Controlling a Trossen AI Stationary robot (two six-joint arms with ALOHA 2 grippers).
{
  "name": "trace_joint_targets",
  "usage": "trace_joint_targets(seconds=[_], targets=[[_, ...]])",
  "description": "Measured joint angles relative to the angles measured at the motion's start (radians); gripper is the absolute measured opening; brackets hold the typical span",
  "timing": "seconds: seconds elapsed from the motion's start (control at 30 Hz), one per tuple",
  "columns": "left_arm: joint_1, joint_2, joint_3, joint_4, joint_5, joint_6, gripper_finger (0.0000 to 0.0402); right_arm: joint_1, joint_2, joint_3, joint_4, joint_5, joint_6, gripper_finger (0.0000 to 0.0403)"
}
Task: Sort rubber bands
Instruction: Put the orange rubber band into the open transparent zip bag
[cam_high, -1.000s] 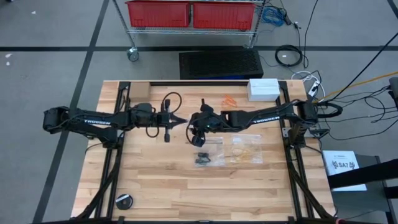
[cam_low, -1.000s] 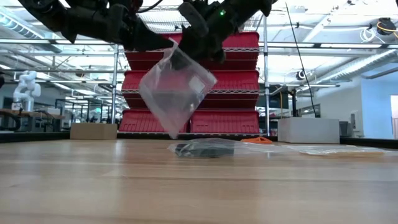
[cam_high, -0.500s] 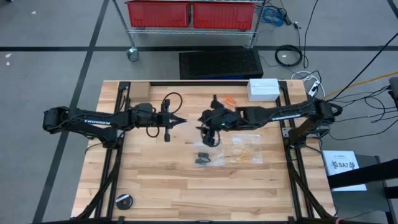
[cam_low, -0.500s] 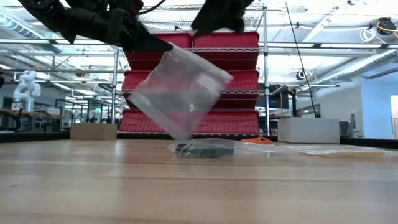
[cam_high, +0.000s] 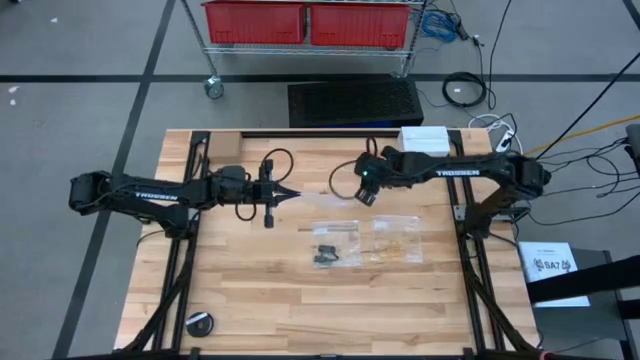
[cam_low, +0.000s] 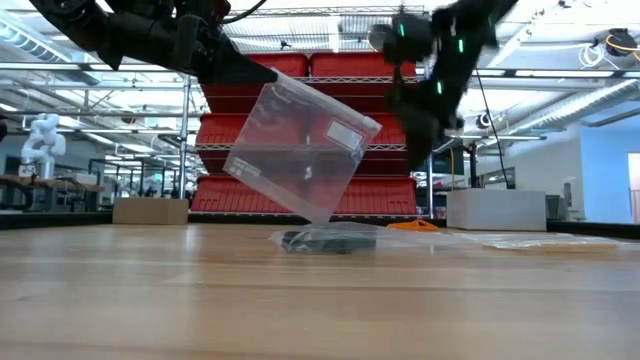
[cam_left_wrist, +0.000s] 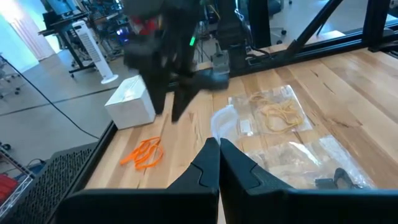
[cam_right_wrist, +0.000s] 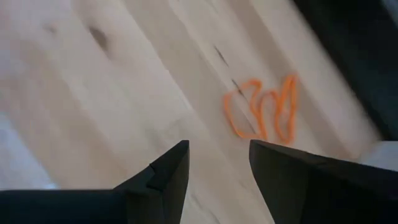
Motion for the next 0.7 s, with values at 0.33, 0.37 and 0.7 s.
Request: trace_joint_targets(seconds=[0.33,0.37,0.7], targets=[[0.000,0.000,0.000,0.000,0.000,0.004,0.0000,-0.149,0.007,-0.204,0.376,-0.043,-0.152,0.0198],[0.001,0.000,0.000,0.000,0.000,0.004,0.0000,-0.152,0.012,-0.205,0.379,-0.044,-0.158,0.0210],[0.000,0.000,0.000,-0.002,0.000,0.006,0.0000,-0.152,0.126,-0.205,0.413,-0.042,-0.200,0.0269]])
